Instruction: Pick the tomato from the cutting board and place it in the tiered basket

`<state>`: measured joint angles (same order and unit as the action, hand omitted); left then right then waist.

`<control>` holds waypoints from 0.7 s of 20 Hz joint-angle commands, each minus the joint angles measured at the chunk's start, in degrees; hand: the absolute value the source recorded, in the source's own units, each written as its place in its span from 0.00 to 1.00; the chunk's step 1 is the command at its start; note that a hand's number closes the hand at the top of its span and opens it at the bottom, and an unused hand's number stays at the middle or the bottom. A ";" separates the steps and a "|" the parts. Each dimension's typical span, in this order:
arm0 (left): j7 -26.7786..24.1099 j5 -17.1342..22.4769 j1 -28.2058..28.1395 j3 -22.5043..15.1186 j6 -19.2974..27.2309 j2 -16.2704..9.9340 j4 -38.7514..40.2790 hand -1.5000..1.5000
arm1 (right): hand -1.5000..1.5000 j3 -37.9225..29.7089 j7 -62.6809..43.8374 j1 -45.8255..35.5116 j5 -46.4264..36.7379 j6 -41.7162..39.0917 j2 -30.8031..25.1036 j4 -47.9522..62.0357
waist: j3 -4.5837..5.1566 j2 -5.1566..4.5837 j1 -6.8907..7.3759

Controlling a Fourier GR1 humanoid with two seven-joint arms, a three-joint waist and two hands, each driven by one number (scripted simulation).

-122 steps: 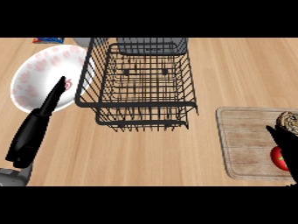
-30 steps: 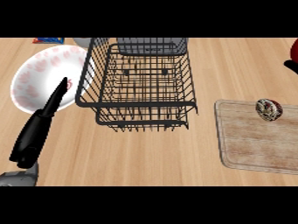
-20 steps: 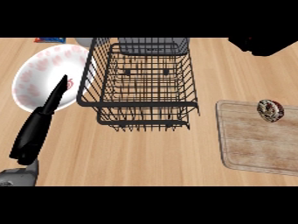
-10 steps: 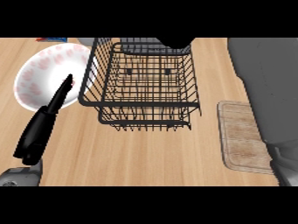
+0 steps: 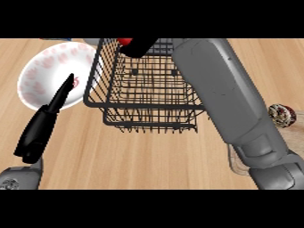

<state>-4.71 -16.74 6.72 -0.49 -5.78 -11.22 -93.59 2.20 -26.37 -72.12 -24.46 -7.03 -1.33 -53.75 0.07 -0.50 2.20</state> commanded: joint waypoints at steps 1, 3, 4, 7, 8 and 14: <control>-0.19 -0.94 -0.26 -1.35 0.17 0.72 -1.23 0.50 | 0.00 0.84 4.58 -4.88 5.62 5.60 1.26 9.43 | 0.00 -0.17 1.12; 1.40 -0.76 1.92 -0.31 0.26 0.64 0.01 0.50 | 0.00 1.28 9.20 -2.86 8.82 6.76 1.29 10.88 | -0.02 -0.09 0.45; 0.05 -1.22 1.17 -1.24 0.40 1.04 -0.15 0.50 | 0.00 1.43 9.69 -3.07 11.57 8.30 1.30 10.61 | -0.02 -0.07 0.69; 0.70 0.25 2.39 0.94 -0.89 -0.71 -0.28 0.50 | 0.00 -0.67 14.83 -3.13 15.91 13.94 1.32 11.66 | -0.03 -0.23 1.25; 1.91 -0.87 0.62 -1.06 -0.02 0.91 -2.02 0.50 | 0.00 -2.83 17.38 -2.33 14.90 16.63 1.32 11.43 | -0.06 -0.16 0.92; 0.53 -0.90 -2.08 -0.36 0.26 0.68 -1.29 0.50 | 0.00 -9.07 14.46 -3.64 11.67 27.18 -5.21 11.18 | -0.06 0.46 -1.45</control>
<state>-4.53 -17.77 6.14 -1.04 -5.34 -10.42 -94.22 -3.59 -11.17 -75.67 -12.65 15.60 -2.83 -42.30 0.04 -0.46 1.95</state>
